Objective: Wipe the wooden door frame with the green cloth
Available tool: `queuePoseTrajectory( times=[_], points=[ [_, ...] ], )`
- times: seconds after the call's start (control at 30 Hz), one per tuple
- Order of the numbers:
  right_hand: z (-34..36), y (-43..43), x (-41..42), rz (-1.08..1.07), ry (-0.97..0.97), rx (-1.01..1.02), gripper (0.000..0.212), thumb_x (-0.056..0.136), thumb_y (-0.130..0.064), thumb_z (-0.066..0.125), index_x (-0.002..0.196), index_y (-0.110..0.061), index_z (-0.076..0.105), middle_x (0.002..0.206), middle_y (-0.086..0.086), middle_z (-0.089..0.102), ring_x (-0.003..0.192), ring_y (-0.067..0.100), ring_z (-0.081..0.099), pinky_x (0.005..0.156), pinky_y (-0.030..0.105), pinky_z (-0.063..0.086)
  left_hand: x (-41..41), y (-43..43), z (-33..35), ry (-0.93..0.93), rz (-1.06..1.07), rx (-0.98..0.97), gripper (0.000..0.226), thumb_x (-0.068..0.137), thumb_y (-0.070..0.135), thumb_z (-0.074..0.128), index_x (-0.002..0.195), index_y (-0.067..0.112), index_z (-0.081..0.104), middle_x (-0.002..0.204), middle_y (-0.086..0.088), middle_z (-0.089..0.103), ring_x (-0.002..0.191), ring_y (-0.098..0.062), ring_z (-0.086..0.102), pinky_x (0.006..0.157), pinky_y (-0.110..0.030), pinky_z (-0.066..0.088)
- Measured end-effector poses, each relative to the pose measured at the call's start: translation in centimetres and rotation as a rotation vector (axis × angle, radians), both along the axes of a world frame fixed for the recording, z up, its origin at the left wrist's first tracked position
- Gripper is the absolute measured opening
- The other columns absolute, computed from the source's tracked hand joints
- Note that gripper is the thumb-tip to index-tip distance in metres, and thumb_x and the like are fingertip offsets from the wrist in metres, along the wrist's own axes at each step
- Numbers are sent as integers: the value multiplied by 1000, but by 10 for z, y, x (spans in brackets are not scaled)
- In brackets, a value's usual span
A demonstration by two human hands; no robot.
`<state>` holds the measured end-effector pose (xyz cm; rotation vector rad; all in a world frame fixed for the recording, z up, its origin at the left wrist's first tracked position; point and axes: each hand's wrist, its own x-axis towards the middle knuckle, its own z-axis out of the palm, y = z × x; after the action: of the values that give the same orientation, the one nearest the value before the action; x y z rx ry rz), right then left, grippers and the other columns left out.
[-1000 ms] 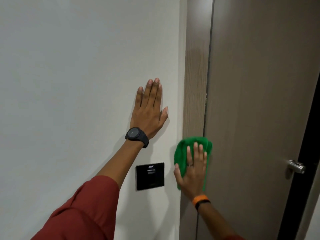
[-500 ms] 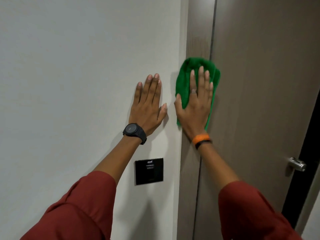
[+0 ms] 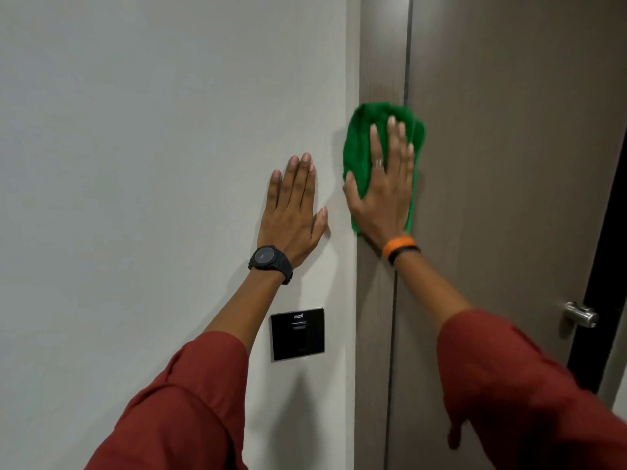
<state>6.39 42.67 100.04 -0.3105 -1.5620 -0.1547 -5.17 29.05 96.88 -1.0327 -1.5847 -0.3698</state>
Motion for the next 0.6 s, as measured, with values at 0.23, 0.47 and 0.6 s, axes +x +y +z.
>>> queuePoseTrajectory(
  times=[0.23,0.47,0.6],
  points=[
    [15,-4,2,18,34,-9,69,100,-32,60,160,-8,35,169,20,28,159,36,20,132,52,15,5,-10,0,-96,-98,-62,76,102,39,36,161,-3,15,171,-18,10,159,-30,6,129,-46,4],
    [-149,-36,22,70,-50,-195,49,95,-22,61,144,-10,59,153,19,50,138,36,46,112,48,37,18,-49,-81,-232,-136,-89,76,101,38,35,161,-2,11,170,-19,9,158,-31,6,129,-41,-1],
    [-199,-55,36,174,-47,-369,33,98,-23,60,122,-4,73,127,19,65,118,32,55,102,44,53,30,-81,-142,-299,-178,-152,75,101,34,38,161,0,8,170,-16,8,159,-28,3,129,-39,-1]
  ],
)
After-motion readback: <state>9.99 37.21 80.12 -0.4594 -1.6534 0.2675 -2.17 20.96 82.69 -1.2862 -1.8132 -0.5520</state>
